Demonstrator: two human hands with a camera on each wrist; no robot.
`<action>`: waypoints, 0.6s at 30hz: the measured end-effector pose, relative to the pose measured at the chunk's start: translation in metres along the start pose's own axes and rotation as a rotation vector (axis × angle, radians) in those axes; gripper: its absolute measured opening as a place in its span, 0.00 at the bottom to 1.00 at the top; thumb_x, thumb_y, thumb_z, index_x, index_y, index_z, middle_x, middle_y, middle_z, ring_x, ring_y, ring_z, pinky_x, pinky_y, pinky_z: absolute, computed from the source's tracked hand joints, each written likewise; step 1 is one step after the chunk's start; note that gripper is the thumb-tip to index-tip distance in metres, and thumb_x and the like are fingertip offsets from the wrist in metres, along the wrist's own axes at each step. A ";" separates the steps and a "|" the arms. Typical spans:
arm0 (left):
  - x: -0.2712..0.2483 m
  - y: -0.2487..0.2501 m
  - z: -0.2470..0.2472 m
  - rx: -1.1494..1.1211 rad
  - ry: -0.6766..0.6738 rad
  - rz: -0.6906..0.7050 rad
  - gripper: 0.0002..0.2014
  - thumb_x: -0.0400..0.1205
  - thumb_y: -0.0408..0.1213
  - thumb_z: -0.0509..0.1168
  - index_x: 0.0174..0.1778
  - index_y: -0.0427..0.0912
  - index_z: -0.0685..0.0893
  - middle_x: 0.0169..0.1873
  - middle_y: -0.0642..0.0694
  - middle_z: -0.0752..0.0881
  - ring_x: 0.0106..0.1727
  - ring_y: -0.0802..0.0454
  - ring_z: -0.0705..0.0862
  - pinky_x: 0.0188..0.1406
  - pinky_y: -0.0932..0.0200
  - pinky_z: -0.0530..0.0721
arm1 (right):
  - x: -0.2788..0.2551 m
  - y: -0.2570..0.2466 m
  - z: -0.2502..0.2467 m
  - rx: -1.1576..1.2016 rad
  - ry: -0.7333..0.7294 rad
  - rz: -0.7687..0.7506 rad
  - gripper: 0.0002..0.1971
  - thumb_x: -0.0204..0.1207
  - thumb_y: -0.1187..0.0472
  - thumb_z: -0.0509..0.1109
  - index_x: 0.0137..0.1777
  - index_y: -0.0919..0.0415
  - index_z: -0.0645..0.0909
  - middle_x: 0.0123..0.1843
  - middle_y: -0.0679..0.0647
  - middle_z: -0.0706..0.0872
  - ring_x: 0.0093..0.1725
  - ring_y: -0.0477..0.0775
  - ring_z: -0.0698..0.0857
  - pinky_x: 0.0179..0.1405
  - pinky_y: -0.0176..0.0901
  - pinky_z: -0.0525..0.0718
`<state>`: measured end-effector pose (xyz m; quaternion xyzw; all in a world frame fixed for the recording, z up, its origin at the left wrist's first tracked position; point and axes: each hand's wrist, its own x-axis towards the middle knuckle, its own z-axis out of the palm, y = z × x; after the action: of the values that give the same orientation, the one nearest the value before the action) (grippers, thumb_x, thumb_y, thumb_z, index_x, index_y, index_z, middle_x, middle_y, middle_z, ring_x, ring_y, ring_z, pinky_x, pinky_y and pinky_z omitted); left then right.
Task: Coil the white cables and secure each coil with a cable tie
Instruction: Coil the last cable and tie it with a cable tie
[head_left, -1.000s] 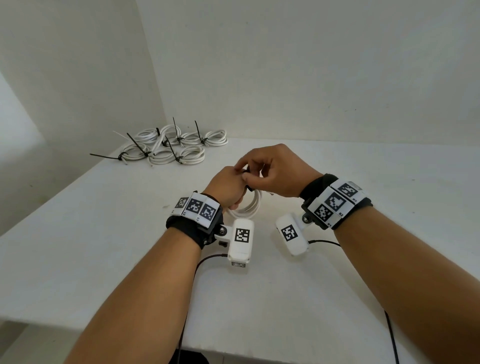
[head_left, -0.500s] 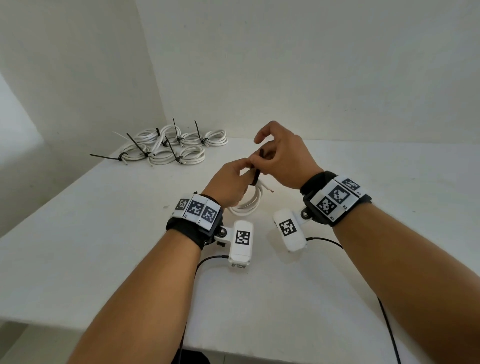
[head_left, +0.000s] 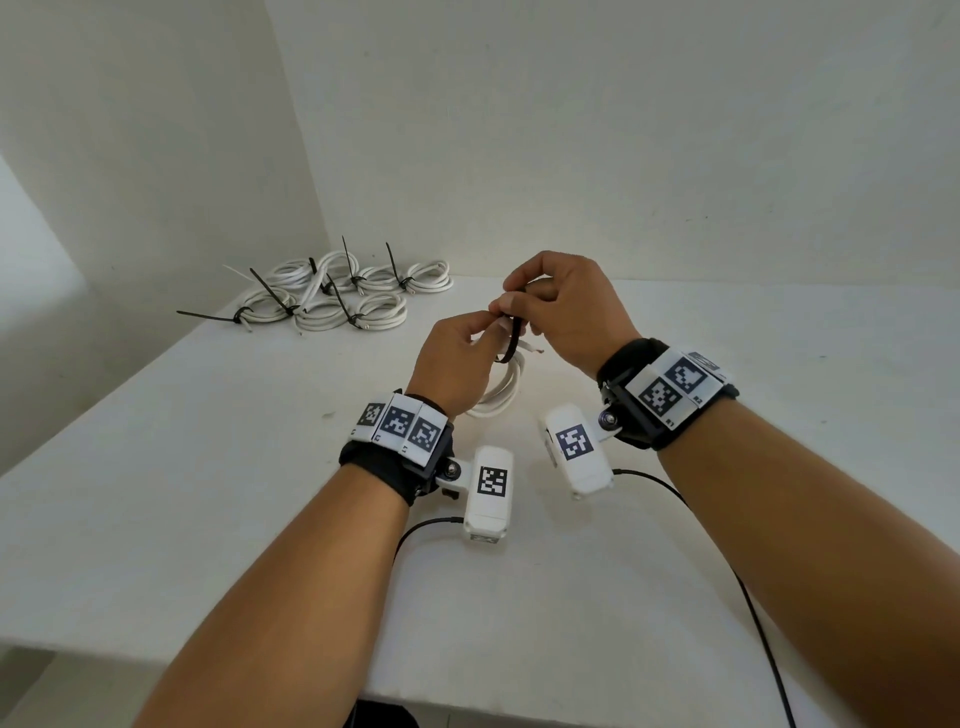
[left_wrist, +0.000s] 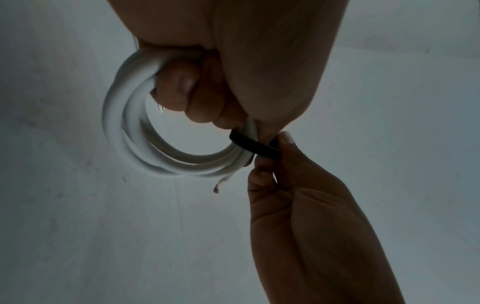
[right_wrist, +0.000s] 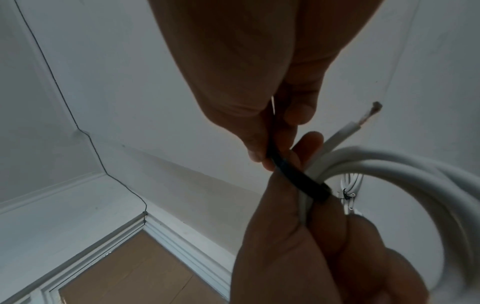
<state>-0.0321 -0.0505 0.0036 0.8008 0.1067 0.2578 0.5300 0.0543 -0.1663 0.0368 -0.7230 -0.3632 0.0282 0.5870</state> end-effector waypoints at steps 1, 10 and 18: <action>0.000 -0.001 -0.001 -0.009 0.019 -0.004 0.14 0.89 0.40 0.60 0.51 0.42 0.92 0.16 0.63 0.78 0.19 0.67 0.75 0.29 0.64 0.67 | 0.000 0.000 0.002 0.038 0.021 0.004 0.06 0.76 0.65 0.77 0.51 0.65 0.86 0.40 0.55 0.93 0.31 0.46 0.89 0.35 0.32 0.84; 0.005 -0.007 -0.005 -0.193 0.232 -0.106 0.13 0.82 0.37 0.67 0.31 0.48 0.89 0.14 0.58 0.77 0.17 0.62 0.73 0.28 0.57 0.68 | -0.003 -0.001 0.005 0.055 0.007 0.038 0.08 0.70 0.62 0.82 0.41 0.68 0.88 0.35 0.57 0.92 0.32 0.54 0.90 0.37 0.45 0.90; 0.012 -0.015 -0.005 -0.080 0.275 -0.040 0.11 0.82 0.38 0.67 0.36 0.43 0.92 0.33 0.52 0.92 0.35 0.67 0.84 0.38 0.74 0.77 | -0.004 -0.001 0.007 -0.194 -0.004 -0.063 0.03 0.73 0.62 0.77 0.43 0.56 0.93 0.33 0.49 0.92 0.30 0.46 0.88 0.34 0.36 0.87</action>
<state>-0.0235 -0.0348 -0.0053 0.7338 0.1839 0.3583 0.5472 0.0475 -0.1628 0.0337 -0.7646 -0.3880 -0.0241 0.5141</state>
